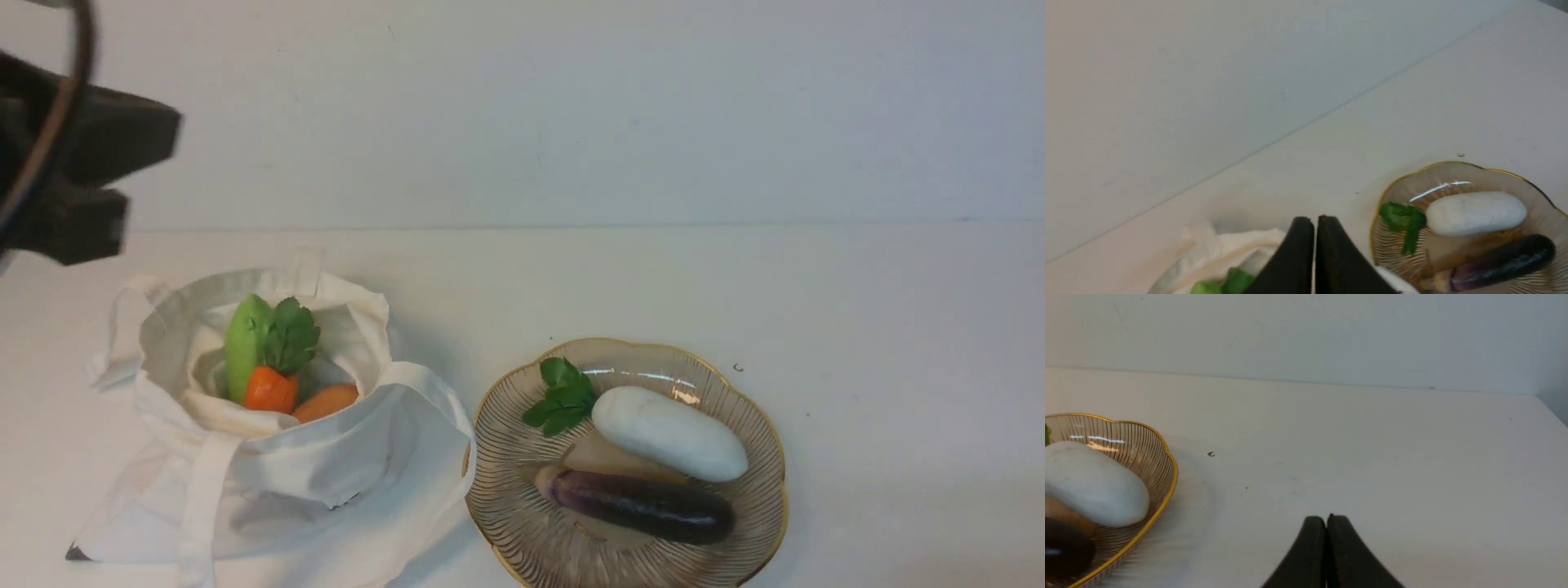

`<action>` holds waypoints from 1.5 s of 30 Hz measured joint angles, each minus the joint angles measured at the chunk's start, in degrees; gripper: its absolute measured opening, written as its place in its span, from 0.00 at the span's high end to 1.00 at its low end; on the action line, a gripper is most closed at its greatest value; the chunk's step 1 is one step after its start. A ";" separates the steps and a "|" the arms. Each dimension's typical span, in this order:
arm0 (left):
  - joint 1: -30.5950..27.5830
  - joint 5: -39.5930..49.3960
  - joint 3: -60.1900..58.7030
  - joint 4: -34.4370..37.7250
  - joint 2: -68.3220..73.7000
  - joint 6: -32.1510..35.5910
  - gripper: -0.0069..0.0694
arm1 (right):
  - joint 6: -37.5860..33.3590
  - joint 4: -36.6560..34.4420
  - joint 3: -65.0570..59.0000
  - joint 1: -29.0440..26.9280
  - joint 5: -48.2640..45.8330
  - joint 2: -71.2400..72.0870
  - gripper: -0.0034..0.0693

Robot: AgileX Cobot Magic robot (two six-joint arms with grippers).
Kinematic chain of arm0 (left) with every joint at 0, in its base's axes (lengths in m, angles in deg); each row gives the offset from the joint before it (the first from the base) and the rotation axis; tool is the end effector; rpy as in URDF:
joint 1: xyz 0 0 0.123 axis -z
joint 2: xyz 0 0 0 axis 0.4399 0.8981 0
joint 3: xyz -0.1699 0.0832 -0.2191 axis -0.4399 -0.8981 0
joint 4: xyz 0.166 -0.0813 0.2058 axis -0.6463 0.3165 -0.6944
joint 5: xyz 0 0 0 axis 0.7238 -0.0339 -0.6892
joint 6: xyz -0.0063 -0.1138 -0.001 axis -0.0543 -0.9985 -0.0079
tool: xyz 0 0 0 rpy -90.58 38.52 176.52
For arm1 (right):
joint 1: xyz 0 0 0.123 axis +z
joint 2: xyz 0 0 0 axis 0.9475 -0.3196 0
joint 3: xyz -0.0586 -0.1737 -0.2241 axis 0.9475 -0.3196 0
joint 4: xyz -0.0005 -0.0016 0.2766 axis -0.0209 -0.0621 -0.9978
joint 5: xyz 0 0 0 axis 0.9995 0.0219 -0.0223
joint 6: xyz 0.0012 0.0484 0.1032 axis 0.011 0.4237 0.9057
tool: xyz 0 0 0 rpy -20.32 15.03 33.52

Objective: Take vegetables from cloth bag on white table place on plate.

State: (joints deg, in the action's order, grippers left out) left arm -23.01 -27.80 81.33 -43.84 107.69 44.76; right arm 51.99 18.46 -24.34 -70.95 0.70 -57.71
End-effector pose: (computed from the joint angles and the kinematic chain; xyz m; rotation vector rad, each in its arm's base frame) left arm 0.2001 -0.0513 0.4276 0.5455 1.9013 -0.2214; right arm 0.0955 0.0017 0.1655 -0.0446 1.8603 -0.0100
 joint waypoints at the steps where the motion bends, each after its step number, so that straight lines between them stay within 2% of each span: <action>1: -2.28 1.84 0.00 -0.41 -2.77 -0.29 0.92 | 0.00 0.00 0.00 0.00 0.00 0.00 0.97; 4: -4.41 5.31 -1.38 -0.47 -9.11 -1.32 0.92 | 0.00 0.06 0.00 0.00 0.00 0.00 0.97; 10: -4.73 7.91 -5.97 1.48 -17.48 -5.21 0.92 | 0.00 0.06 0.00 0.00 0.00 0.00 0.97; 22: -4.73 11.75 -8.58 1.42 -23.39 -4.32 0.92 | 0.00 0.06 0.00 0.00 0.00 0.00 0.97; 28: -4.52 6.27 -9.80 0.80 -23.39 -3.45 0.92 | 0.00 0.00 0.00 0.00 0.00 0.00 0.97; 35: 2.97 -4.83 -16.15 -3.66 -23.39 -4.11 0.92 | 0.00 0.00 0.00 0.00 0.00 0.00 0.97; 40: 6.59 -7.77 -20.97 -9.42 -24.84 -10.05 0.92 | 0.00 0.00 0.00 0.00 0.00 0.00 0.97; 42: 6.69 -8.96 -23.95 -14.58 -27.08 -16.12 0.92 | 0.00 0.00 0.00 0.00 0.00 0.00 0.97; 43: 6.69 -9.11 -24.23 -15.72 -27.33 -16.82 0.92 | 0.00 0.00 0.00 0.00 0.00 0.00 0.97; 45: 6.56 -10.56 -28.39 -22.74 -30.27 -25.65 0.92 | 0.00 0.00 0.00 0.00 0.00 0.00 0.97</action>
State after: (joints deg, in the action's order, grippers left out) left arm -16.46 -38.36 52.94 -66.58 77.42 19.11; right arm 51.99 18.47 -24.34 -70.95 0.70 -57.71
